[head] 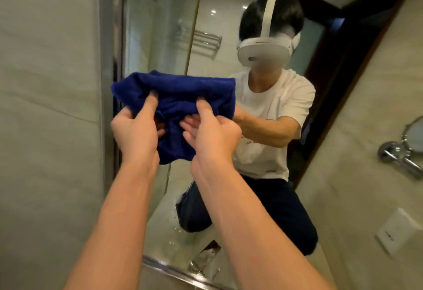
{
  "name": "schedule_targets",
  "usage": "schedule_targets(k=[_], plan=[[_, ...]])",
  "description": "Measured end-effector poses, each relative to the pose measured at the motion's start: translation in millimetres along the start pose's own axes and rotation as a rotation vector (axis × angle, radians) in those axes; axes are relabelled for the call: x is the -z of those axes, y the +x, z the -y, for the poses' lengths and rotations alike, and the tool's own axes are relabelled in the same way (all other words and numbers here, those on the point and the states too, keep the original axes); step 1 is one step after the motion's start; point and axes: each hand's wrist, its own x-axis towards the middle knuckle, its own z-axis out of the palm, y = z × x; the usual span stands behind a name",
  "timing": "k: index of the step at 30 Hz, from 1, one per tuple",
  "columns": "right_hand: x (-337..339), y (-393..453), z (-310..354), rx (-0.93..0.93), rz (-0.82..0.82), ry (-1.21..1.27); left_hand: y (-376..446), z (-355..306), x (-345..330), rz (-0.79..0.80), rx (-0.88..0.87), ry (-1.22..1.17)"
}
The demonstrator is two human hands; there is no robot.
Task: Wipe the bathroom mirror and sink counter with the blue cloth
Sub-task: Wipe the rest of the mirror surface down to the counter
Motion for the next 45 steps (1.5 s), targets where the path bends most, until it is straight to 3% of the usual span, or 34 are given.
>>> schedule_targets(k=[9,12,20,24,30,34,40,45], plan=[[32,-9,-37,-0.091,-0.027,-0.132,-30,37,30,-0.081,0.161,0.091],[23,-6,-3,-0.019,0.0,-0.113,-23,8,5,-0.023,0.114,0.064],[30,18,168,0.181,0.06,0.091,-18,-91,-143,0.14,-0.195,0.046],[68,20,148,0.201,0.014,0.031,-42,-54,-141,0.067,-0.217,0.131],[123,10,99,0.164,-0.086,-0.055,-100,-5,-113,0.037,-0.07,0.245],[123,13,138,0.21,-0.078,-0.063,-103,-31,-139,0.105,-0.032,0.161],[127,29,241,0.338,-0.08,-0.008,-100,-88,-227,0.253,-0.137,0.117],[183,30,225,0.344,-0.16,-0.015,-146,-60,-233,0.305,-0.187,0.219]])
